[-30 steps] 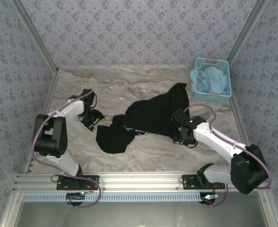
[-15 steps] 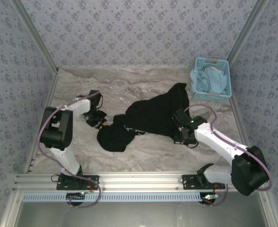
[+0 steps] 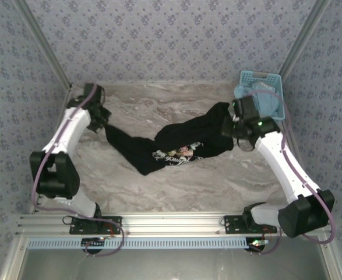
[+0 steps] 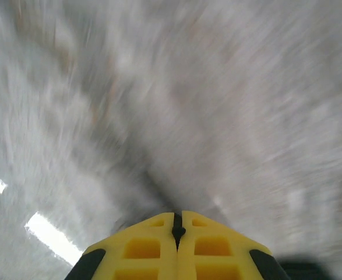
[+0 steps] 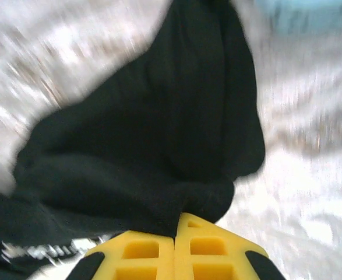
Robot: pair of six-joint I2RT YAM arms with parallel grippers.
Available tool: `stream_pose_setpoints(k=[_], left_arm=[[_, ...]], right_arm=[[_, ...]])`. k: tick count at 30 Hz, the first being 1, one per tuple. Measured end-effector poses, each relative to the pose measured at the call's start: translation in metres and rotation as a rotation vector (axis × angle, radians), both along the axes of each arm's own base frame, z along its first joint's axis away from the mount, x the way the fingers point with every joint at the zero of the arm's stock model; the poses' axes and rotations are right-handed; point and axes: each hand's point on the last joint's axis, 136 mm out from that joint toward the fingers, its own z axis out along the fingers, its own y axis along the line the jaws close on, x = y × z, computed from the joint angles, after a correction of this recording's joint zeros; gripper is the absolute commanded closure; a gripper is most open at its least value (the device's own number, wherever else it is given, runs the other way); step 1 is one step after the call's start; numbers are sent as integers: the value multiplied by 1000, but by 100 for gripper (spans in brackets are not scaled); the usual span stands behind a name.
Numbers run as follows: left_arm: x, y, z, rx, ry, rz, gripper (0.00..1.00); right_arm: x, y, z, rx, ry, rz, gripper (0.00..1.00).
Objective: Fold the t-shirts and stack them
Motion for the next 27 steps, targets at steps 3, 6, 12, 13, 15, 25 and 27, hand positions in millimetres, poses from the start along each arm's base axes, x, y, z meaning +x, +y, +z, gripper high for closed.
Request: stream_pose_setpoints(k=[3,6,12,13,15,25,27], left_arm=[[9,21,81,51,-201,55,100],[-8,34,138,98,-341,104,100],[-77,61,217,185,-569,202,100],[-91,66,231,203,-612,215,100],[-119,73,262,232,-711,239,100],[-113,70,361,237,-933,200,100],[-70,63,349,210,-876,147,100]], right_arm=[[32,-10,58,42,-161,-28,100],[39,-21,100,66,-277,-51,100],[-9,-37,162,108,-498,-67,100],[-22,-39,175,116,-545,-69,100],[-52,-46,207,133,-654,-73,100],[-59,-38,270,206,-813,-24,100],[-24,-30,250,232,-734,-11,100]])
